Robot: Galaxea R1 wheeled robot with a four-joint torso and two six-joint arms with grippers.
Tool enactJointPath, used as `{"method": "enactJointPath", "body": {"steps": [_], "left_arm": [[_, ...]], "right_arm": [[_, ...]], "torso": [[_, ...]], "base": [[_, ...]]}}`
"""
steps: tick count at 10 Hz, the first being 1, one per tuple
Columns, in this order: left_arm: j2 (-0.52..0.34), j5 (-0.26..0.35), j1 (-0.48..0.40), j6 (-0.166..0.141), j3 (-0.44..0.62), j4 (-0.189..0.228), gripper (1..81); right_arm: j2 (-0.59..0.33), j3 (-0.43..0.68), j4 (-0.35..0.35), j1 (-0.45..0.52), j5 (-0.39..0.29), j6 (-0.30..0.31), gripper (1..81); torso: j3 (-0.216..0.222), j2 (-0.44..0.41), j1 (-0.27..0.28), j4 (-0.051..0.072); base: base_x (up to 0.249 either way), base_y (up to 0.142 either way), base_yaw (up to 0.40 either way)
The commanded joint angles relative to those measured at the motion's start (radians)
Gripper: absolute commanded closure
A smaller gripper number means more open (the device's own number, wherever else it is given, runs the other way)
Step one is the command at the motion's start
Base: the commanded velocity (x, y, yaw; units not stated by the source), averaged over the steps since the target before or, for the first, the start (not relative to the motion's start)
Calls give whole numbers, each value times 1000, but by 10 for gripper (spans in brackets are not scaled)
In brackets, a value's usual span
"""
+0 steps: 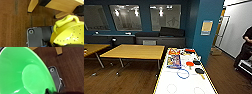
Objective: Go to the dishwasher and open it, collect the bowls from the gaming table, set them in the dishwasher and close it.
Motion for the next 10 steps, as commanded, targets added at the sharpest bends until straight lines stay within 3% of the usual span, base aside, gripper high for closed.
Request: {"method": "enactJointPath", "body": {"steps": [1, 4, 10], "left_arm": [[-15, -219, 60, 8, -100, 78, 811], [-16, -361, 153, 8, -201, 78, 811], [79, -435, 239, 14, -348, 81, 811]], "right_arm": [[-40, -15, -20, 35, -55, -4, 811], [-12, -28, -30, 26, -57, -7, 811], [21, -73, -40, 19, -66, -5, 811]], "torso": [[0, 0, 0, 0], [0, 0, 0, 0], [1, -2, 0, 0]], "base": [[0, 0, 0], [0, 0, 0], [0, 0, 0]]}}
